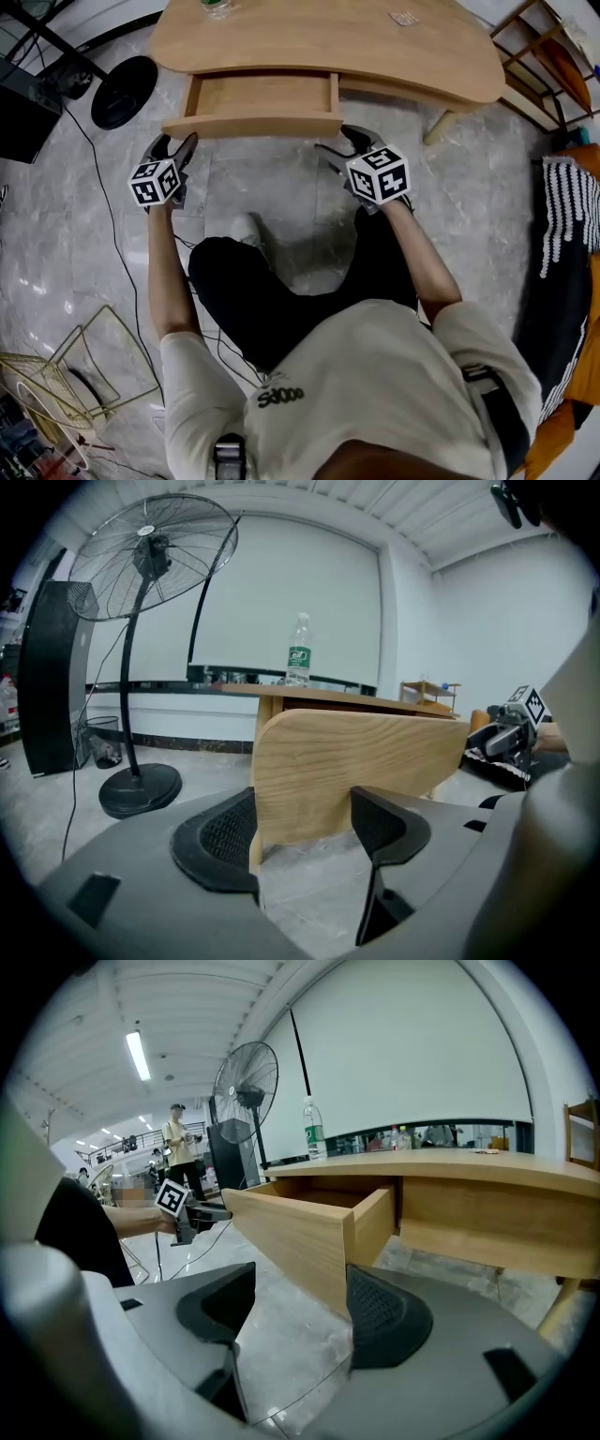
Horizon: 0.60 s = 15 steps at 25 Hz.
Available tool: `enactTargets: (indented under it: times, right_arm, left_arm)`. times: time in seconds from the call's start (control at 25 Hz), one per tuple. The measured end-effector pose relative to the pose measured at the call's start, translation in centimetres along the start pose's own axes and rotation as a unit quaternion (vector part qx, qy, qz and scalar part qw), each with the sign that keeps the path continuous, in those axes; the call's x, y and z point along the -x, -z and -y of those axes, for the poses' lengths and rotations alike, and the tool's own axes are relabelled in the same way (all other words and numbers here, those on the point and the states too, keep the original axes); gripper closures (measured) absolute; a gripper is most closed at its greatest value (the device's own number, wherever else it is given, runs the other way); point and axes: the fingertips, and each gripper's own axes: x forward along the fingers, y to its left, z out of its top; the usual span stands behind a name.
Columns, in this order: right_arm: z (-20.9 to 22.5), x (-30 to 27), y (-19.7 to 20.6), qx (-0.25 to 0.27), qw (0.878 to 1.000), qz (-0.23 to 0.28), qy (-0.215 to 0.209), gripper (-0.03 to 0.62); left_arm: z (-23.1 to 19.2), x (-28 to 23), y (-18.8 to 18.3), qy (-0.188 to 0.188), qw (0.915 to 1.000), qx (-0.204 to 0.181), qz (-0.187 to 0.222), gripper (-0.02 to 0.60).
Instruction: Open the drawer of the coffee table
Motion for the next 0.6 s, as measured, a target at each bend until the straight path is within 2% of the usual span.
enactTargets:
  times: [0.2,0.6]
  right_arm:
    - [-1.4,1.3,0.6,-0.021,0.999,0.001,-0.024,0.326]
    - [-3.4,2.9,1.8,-0.027,0.998,-0.008,-0.047,0.324]
  left_arm:
    - [0.7,1.8,0.8,-0.001,1.0000,0.002,-0.007,0.268]
    - [1.7,4.2,1.9,-0.005,0.9999,0.007,-0.009,0.268]
